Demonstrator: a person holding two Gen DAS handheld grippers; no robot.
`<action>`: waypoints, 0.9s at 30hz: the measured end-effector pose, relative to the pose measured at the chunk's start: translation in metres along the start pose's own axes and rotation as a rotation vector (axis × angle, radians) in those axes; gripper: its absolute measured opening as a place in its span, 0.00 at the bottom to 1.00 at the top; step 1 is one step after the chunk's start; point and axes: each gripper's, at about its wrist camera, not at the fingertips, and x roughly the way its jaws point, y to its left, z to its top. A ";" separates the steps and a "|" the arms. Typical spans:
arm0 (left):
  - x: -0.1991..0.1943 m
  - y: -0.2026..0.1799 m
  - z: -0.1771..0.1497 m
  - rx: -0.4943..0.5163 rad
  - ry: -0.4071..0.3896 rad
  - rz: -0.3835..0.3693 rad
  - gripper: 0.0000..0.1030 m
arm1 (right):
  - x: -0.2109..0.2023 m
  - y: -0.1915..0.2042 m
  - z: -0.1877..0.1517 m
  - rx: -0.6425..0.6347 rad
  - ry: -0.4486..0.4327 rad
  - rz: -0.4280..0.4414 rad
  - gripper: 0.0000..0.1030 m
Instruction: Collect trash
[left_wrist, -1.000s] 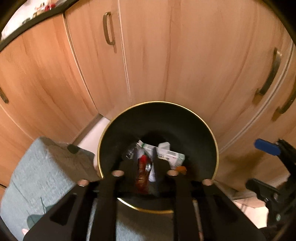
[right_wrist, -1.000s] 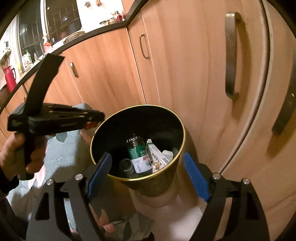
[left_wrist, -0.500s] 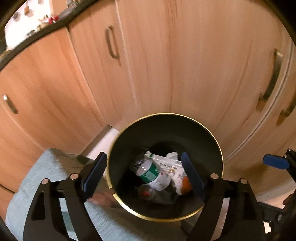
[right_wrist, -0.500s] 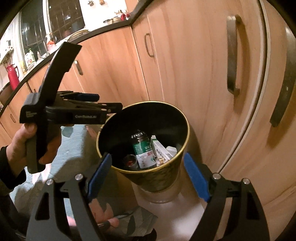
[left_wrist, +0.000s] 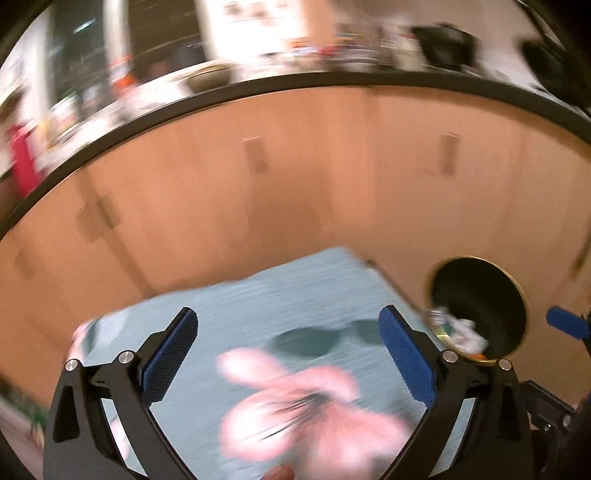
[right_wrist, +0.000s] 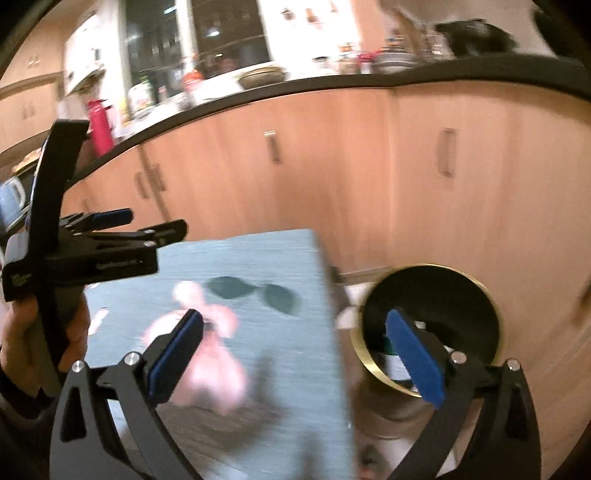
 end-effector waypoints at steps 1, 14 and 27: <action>-0.007 0.017 -0.004 -0.033 0.010 0.028 0.92 | 0.005 0.012 0.002 -0.006 0.011 0.008 0.96; -0.112 0.144 -0.038 -0.234 -0.051 0.266 0.92 | -0.001 0.137 0.084 -0.046 -0.099 -0.087 0.97; -0.168 0.165 -0.034 -0.281 -0.135 0.291 0.92 | -0.032 0.154 0.083 -0.081 -0.181 -0.198 0.97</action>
